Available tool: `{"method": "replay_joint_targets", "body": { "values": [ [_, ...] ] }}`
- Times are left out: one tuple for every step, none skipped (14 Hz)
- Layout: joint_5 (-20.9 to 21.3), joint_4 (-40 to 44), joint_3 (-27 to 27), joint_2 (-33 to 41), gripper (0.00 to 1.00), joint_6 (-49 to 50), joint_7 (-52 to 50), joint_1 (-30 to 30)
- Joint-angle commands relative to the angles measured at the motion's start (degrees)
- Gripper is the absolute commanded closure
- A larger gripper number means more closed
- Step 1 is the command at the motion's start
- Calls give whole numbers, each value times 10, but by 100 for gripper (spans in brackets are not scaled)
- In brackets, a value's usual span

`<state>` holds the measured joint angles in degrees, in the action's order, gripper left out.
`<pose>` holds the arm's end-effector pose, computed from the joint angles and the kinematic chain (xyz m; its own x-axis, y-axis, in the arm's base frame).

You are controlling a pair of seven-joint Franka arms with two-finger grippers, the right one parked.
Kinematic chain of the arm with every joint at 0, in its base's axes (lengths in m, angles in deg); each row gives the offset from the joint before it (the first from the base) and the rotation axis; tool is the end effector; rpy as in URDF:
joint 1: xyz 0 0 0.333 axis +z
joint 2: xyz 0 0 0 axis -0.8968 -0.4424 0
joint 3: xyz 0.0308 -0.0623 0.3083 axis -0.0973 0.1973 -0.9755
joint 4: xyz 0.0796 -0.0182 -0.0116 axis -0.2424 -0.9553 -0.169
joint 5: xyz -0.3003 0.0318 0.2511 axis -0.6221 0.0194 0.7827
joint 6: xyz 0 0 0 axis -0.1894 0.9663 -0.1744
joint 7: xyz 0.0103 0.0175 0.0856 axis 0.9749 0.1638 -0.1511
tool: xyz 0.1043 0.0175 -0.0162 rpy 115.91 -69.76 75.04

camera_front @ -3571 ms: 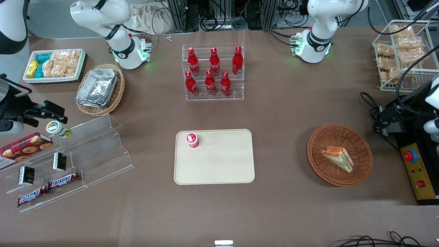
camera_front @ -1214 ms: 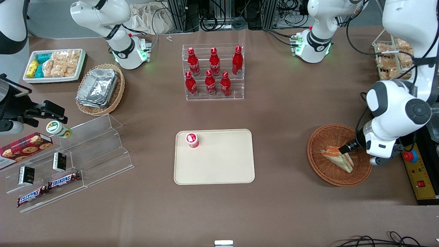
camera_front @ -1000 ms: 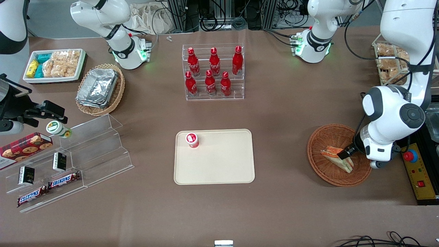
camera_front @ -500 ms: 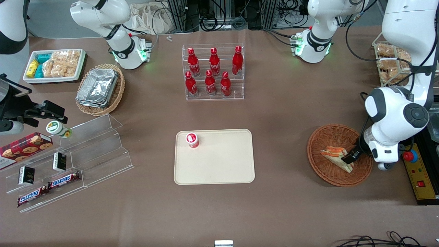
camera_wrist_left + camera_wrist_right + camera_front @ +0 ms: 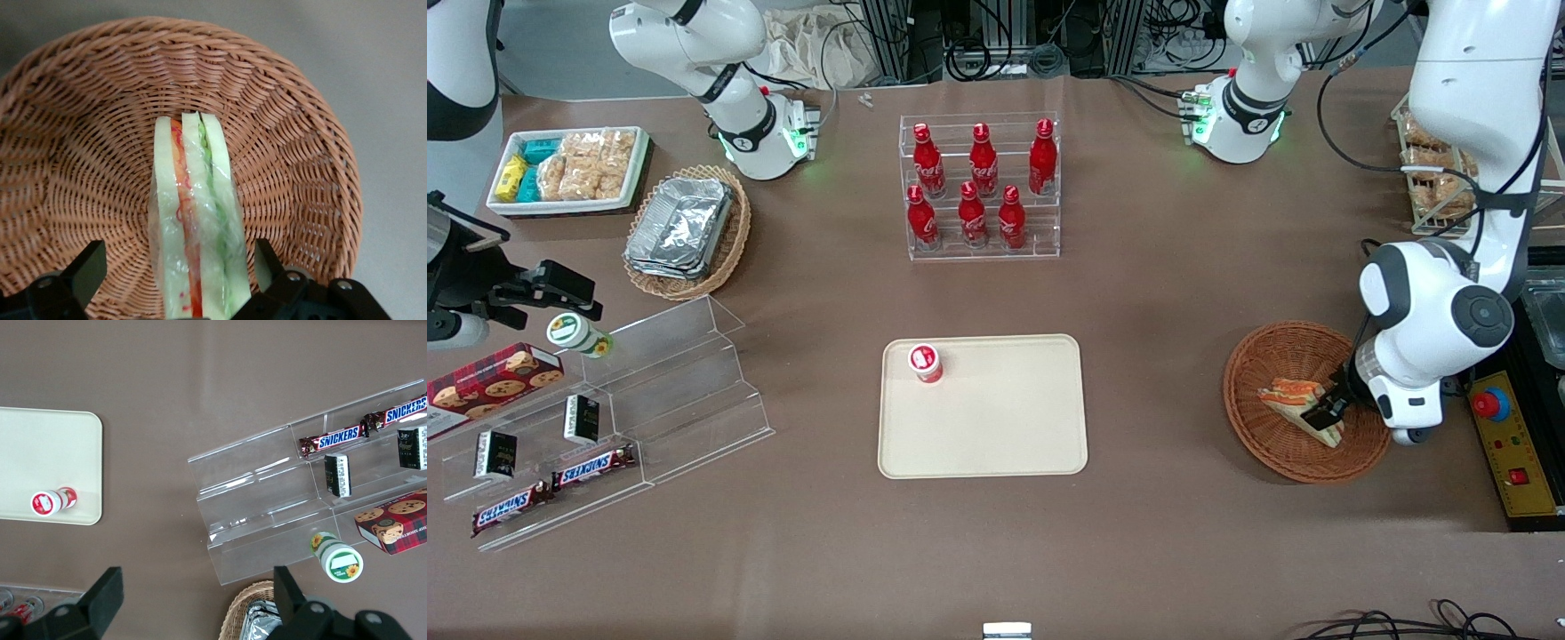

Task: Place sandwich from basket to tray
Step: 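Lower the open left gripper around the sandwich and close it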

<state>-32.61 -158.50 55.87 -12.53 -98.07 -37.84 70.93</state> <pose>0.6219 0.0191 0.2534 0.6608 0.7505 0.0117 0.7474 -0.6593 0.0825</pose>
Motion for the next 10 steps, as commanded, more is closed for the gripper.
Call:
{"method": "replay_joint_targets", "body": {
  "values": [
    [12, 8, 6, -14, 9, -24, -35, 4],
    [12, 8, 6, -13, 20, -24, -36, 4],
    [12, 8, 6, -13, 36, -24, -36, 4],
    [12, 8, 6, -11, 58, -23, -36, 4],
    [12, 8, 6, -9, 76, -20, -36, 5],
    [12, 8, 6, -5, 93, -16, -36, 4],
    [12, 8, 7, 4, 100, -6, -36, 3],
    [11, 10, 7, 15, 100, 13, -36, 1],
    [11, 20, 8, 26, 100, 41, -37, -1],
    [11, 30, 9, 38, 100, 81, -38, -3]
  ]
}}
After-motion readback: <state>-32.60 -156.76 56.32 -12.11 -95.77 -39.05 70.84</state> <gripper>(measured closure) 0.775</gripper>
